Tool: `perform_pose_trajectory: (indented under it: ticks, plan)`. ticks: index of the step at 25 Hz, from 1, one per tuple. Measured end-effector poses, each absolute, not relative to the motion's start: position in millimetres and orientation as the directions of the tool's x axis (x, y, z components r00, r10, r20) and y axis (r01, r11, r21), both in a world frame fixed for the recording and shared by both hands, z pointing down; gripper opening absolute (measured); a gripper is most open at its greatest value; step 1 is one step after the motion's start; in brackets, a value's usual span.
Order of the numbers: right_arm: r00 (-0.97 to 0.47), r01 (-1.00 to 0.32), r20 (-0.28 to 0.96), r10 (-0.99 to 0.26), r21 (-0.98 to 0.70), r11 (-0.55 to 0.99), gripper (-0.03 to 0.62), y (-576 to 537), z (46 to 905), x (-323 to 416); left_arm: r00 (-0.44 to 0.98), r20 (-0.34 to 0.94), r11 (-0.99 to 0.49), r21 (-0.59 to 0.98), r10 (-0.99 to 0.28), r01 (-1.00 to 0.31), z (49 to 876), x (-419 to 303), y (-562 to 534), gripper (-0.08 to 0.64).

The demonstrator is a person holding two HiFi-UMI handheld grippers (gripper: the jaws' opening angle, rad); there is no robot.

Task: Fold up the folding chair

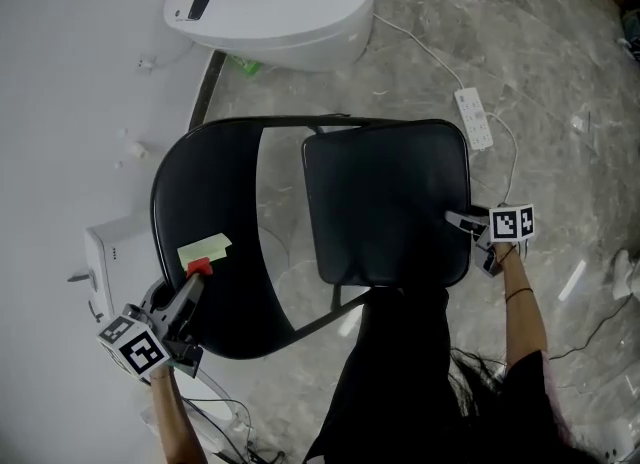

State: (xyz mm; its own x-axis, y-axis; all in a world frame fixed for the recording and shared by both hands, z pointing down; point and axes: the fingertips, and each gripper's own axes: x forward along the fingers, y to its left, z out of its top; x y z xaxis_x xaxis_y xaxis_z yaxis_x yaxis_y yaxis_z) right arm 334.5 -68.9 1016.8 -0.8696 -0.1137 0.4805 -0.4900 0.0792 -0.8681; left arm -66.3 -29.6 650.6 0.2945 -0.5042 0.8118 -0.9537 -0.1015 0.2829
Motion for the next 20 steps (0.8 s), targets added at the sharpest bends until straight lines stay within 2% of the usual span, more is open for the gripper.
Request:
perform_pose_trajectory:
  ticks: [11,16,20]
  plan:
    - [-0.807,-0.590,0.572,-0.147,-0.794,0.150,0.299,-72,913,316,0.390,0.751,-0.126,0.385,-0.532,-0.914,584,-55,-39,0.120]
    - [-0.820,-0.570,0.544,-0.179,-0.804,0.170,0.279,-52,852,294,0.441,0.708,-0.139,0.444,-0.551,-0.885,544,-49,-36,0.102]
    - [-0.838,-0.542,0.512,-0.190,-0.823,0.170,0.265,-53,820,277,0.400,0.720,-0.110,0.415,-0.566,-0.903,529,-43,-40,0.094]
